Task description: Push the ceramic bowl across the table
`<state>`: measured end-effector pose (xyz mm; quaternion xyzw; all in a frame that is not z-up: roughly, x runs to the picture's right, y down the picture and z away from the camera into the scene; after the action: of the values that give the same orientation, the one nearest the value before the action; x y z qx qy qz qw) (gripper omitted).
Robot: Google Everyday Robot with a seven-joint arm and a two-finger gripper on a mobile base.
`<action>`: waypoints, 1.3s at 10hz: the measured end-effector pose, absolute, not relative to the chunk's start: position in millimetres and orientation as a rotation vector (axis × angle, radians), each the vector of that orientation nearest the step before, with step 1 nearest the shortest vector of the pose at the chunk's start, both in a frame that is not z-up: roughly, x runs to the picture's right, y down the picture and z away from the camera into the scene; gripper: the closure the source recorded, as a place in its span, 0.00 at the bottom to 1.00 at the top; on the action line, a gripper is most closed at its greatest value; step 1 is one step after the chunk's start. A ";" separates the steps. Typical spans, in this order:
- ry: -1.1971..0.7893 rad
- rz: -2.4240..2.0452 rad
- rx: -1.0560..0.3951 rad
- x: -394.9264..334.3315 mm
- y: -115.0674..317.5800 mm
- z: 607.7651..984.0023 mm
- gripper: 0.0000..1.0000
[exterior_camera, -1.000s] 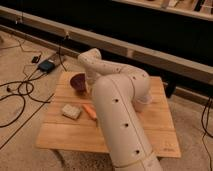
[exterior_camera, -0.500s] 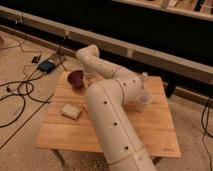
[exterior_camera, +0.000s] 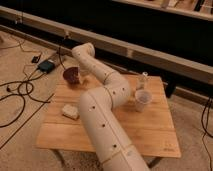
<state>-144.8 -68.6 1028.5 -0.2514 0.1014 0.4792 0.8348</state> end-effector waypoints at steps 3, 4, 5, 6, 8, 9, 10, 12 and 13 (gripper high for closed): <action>0.127 1.000 -0.375 -162.8 -106.9 1050.0 0.35; 0.085 1.014 -0.260 -163.5 -132.4 1062.9 0.35; 0.061 1.028 -0.187 -162.0 -147.8 1070.2 0.35; 0.042 1.042 -0.115 -159.9 -161.4 1077.0 0.35; 0.019 1.078 -0.006 -158.2 -178.7 1086.2 0.35; 0.015 1.092 0.018 -159.6 -181.6 1087.9 0.35; 0.012 1.104 0.035 -162.0 -182.5 1089.1 0.35; 0.019 1.124 0.055 -162.2 -182.1 1088.8 0.35; 0.023 1.130 0.063 -161.5 -182.4 1087.0 0.35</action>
<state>-161.5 -182.4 1087.0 0.0299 0.0110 0.5353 0.8441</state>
